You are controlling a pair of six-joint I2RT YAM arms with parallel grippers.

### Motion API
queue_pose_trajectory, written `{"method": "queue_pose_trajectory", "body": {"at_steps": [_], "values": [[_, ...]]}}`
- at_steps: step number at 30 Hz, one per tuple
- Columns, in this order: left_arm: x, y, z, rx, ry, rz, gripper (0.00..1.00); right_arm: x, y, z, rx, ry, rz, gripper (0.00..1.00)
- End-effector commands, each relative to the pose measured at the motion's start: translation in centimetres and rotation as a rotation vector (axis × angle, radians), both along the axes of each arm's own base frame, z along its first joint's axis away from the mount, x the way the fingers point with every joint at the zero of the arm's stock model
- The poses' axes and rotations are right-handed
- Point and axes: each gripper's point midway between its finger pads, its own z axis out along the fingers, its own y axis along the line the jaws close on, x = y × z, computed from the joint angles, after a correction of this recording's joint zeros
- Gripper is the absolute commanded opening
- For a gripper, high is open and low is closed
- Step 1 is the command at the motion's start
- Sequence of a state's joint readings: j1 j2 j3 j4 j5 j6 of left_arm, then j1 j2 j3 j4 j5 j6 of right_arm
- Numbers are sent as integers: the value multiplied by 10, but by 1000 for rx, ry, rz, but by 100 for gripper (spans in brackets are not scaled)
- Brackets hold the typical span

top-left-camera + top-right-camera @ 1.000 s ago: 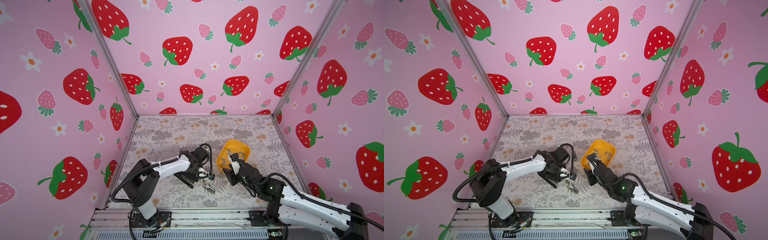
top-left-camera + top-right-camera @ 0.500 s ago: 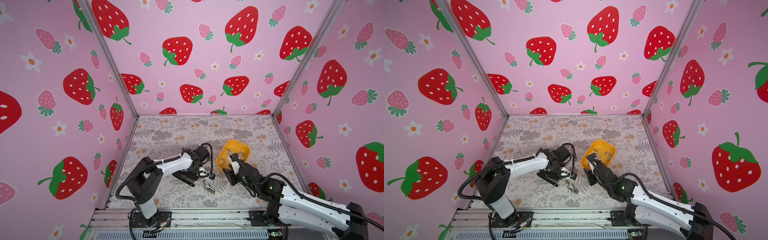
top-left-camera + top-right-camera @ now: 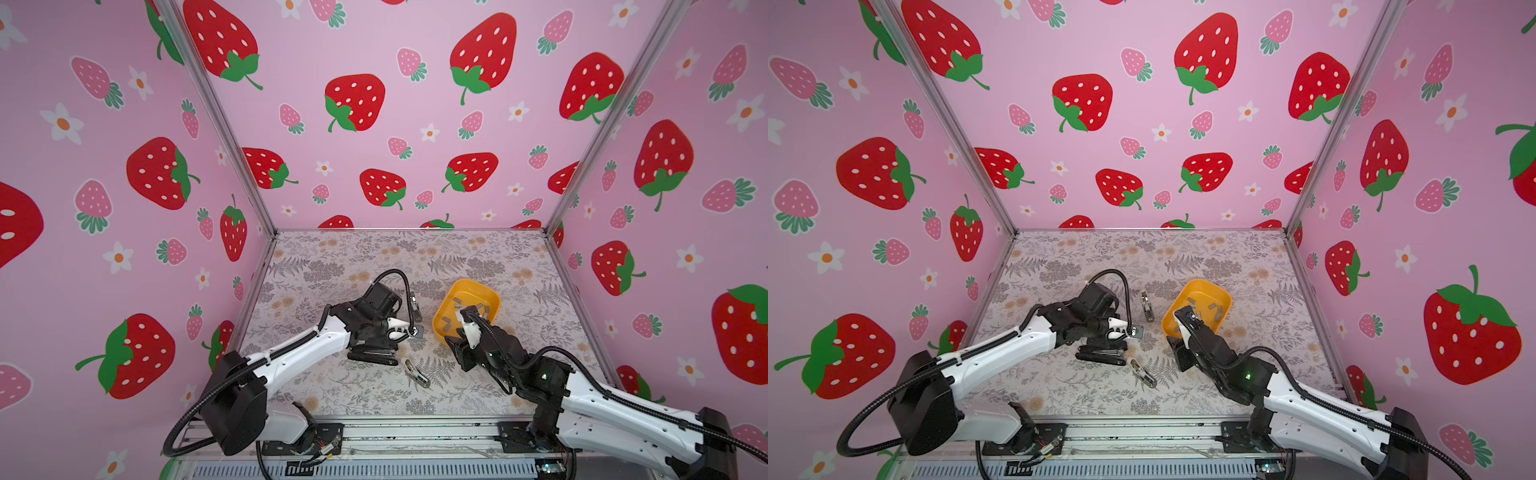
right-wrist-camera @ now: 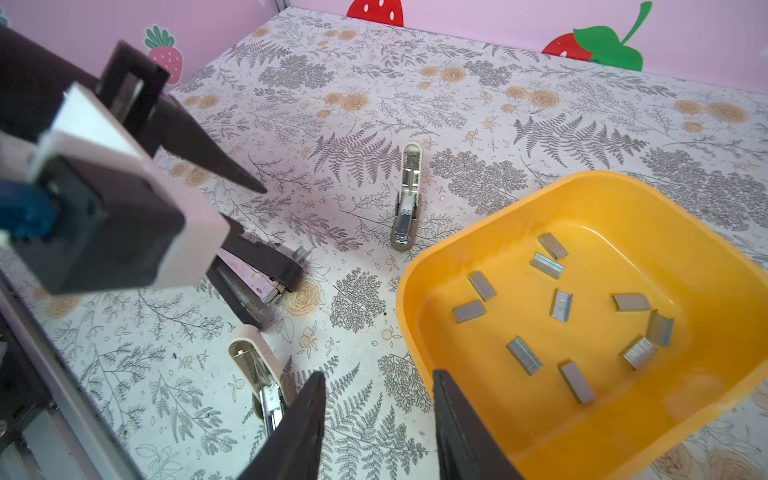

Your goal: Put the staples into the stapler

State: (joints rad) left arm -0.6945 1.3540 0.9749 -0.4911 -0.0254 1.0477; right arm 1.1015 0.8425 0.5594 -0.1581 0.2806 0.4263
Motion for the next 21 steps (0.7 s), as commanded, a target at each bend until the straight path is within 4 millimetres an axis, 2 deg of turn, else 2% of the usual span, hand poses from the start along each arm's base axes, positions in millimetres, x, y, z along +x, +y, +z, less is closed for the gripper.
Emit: {"method": "queue_pose_trajectory", "body": {"at_steps": [1,3,5,6,8,10,12,15,17,21], "values": [[60,28,54,-195,-165,374,48,-14,31,33,134,31,117,45],[88,64,102,-379,-255,679,52,-26,53,30,138,72,173,45],[95,97,138,-618,-285,931,66,-46,79,27,111,78,222,44],[92,107,146,-701,-257,997,68,-58,92,27,92,62,246,45],[81,119,151,-834,-167,1058,68,-97,123,28,46,-3,353,53],[72,128,148,-892,-137,1091,72,-111,144,14,28,-3,403,59],[67,138,144,-931,-128,1136,75,-114,157,-10,-9,40,411,55],[62,146,144,-956,-138,1181,75,-121,162,-52,-83,111,406,46],[61,148,141,-971,-139,1196,76,-120,150,-83,-139,158,360,45],[59,144,133,-981,-99,1190,75,-108,120,-129,-238,200,263,45]]}}
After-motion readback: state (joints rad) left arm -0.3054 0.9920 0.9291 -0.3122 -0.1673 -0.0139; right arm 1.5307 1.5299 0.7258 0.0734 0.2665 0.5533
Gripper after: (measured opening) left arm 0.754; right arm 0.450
